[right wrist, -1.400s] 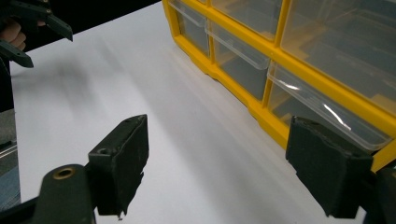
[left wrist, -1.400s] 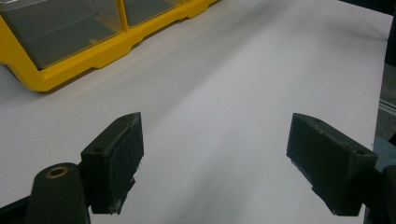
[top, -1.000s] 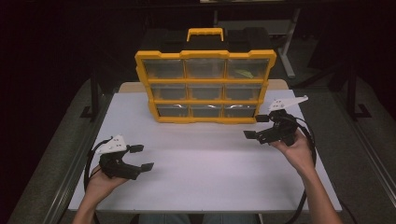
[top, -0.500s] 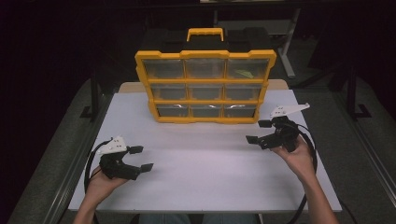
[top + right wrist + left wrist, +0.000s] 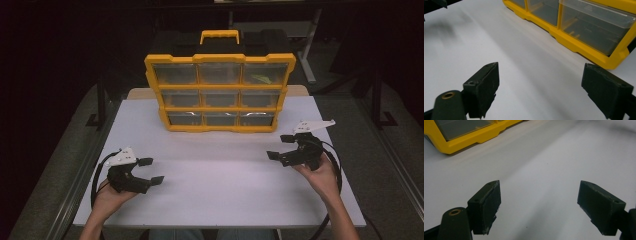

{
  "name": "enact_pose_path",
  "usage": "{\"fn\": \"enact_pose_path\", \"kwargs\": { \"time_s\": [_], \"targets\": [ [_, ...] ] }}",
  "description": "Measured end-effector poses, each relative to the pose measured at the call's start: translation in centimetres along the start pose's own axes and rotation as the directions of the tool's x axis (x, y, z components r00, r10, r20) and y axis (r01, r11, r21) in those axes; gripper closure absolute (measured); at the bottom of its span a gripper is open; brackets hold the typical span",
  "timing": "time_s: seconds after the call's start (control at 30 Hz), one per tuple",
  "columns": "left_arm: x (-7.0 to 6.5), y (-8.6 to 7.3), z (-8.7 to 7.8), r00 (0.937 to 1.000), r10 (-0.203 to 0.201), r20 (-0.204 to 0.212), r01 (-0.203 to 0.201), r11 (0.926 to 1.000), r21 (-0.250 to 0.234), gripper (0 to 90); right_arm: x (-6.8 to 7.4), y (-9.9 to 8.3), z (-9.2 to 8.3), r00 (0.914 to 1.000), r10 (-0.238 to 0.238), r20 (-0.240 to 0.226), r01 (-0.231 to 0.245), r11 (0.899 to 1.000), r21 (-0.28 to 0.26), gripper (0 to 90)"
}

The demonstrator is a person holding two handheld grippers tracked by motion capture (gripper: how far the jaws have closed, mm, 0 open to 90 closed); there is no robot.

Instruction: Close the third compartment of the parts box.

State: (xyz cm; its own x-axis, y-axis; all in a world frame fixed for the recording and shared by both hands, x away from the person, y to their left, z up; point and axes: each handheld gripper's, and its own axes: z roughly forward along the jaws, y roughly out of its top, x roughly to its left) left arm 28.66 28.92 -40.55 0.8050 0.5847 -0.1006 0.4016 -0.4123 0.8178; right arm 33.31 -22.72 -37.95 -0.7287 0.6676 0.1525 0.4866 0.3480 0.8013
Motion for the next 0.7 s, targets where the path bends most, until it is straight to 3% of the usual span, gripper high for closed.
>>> {"fn": "enact_pose_path", "kwargs": {
  "time_s": [0.2,0.7],
  "targets": [
    [0.1,-0.3,0.1,0.9999,-0.016,-0.001,0.016,0.9999,0.001,19.1,0.1,-0.8,-0.2,0.9999,0.001,0.015,-0.001,1.0,0.0,13.8],
    [0.0,-0.7,0.5,0.9999,-0.014,0.007,0.014,0.9999,0.008,19.1,-0.1,-2.4,-0.7,0.9995,0.019,0.026,-0.018,1.0,-0.018,13.8]
  ]
}}
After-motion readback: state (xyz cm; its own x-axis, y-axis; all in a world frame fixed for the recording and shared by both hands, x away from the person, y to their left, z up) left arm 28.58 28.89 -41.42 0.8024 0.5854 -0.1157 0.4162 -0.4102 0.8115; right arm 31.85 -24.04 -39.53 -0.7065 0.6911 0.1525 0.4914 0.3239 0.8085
